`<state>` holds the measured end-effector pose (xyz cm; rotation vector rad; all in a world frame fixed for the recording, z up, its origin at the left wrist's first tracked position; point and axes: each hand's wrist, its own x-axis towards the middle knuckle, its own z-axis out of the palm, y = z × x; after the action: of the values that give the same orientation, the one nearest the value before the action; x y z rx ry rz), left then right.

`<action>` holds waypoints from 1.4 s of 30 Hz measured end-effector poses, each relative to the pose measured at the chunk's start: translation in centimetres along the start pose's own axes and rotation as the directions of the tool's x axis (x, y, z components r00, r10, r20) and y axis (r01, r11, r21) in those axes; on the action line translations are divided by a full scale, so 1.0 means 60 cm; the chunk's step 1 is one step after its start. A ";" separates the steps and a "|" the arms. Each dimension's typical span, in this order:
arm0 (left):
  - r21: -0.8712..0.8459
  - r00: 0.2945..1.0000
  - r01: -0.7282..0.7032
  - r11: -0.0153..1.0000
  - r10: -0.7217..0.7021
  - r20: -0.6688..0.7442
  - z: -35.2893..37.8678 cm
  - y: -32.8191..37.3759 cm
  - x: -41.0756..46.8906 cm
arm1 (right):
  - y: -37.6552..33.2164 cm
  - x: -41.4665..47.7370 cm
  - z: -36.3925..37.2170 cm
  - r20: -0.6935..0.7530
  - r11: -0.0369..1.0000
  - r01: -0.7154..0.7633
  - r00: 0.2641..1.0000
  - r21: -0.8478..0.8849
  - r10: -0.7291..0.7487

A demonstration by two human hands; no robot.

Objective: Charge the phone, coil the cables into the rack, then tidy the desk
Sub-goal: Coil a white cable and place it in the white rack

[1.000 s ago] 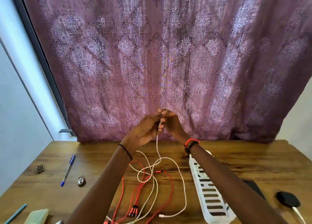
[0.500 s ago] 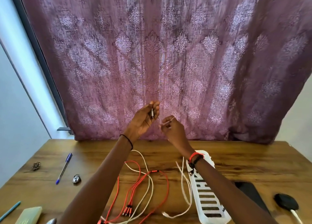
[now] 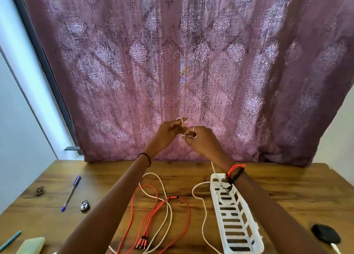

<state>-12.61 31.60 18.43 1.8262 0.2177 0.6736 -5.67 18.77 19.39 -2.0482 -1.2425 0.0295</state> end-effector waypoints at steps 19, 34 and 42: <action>-0.350 0.955 0.182 0.919 -0.081 0.284 -0.030 0.040 -0.026 | -0.014 0.023 -0.045 -0.265 0.869 0.154 0.964 0.470 -0.027; -0.935 0.966 0.186 0.302 0.120 0.231 -0.021 0.040 -0.023 | -0.025 0.014 0.017 -0.289 0.774 0.099 0.951 0.625 0.111; -0.905 0.985 -0.109 0.411 -0.079 -0.155 -0.037 0.050 0.002 | -0.023 -0.002 0.055 -0.140 0.974 0.075 0.989 0.215 -0.045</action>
<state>-14.25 32.37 21.72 0.6687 -0.0764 0.7529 -7.98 20.93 17.77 -1.7922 -1.1629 0.0006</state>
